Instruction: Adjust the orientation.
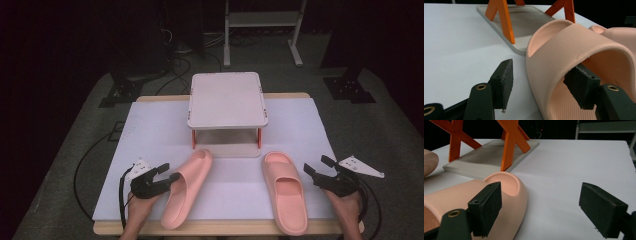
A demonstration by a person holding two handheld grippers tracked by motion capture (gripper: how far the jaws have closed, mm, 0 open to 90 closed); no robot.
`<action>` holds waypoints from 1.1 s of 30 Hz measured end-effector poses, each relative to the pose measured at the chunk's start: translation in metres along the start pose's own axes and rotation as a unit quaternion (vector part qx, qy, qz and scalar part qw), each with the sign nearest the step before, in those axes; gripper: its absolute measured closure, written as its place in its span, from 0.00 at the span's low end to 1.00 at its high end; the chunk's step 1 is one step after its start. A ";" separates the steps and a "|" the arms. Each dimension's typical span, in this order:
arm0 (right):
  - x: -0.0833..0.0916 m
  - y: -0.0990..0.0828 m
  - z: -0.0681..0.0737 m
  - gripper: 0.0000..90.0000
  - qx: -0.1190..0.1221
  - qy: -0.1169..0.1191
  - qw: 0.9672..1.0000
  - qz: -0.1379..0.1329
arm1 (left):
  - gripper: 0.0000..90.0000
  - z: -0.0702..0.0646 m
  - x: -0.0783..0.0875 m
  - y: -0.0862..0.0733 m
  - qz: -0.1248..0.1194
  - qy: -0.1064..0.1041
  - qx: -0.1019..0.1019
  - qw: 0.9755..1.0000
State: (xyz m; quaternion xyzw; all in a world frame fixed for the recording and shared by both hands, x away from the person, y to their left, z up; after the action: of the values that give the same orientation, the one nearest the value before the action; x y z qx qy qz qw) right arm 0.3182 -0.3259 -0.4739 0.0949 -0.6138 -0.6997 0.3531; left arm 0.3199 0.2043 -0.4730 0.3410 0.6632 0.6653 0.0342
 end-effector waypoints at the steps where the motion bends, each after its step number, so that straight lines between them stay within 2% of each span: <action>1: 0.000 0.000 0.000 0.20 -0.001 0.002 1.000 0.000 | 0.44 -0.001 -0.001 0.000 -0.001 -0.002 -0.003 1.000; 11: 0.012 -0.001 0.012 0.20 0.003 0.024 1.000 -0.018 | 0.42 -0.013 -0.006 -0.001 0.006 -0.012 -0.022 1.000; 19: 0.016 -0.007 0.021 0.19 0.011 0.037 0.999 -0.016 | 0.40 -0.018 -0.009 -0.002 0.011 -0.016 -0.030 0.999; 27: 0.022 -0.009 0.036 0.19 0.016 0.055 0.998 -0.025 | 0.39 -0.024 -0.013 -0.004 0.017 -0.022 -0.042 0.999; 33: 0.022 -0.013 0.043 0.19 0.022 0.061 0.998 -0.019 | 0.38 -0.028 -0.015 -0.005 0.019 -0.026 -0.050 0.998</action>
State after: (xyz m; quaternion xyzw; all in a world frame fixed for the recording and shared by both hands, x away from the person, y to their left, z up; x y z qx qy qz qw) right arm 0.2729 -0.3055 -0.4691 0.1566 -0.6043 -0.6857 0.3744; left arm 0.3155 0.1738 -0.4803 0.3683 0.6215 0.6892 0.0556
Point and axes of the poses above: each handheld gripper's, and its own axes: x roughly backward along the jaws, y roughly out of its top, z roughly to its left, the point moved 4 cm from there along -x, roughly forward along the jaws, and after that the axes turned 11 degrees about y, right-handed, at the moved point
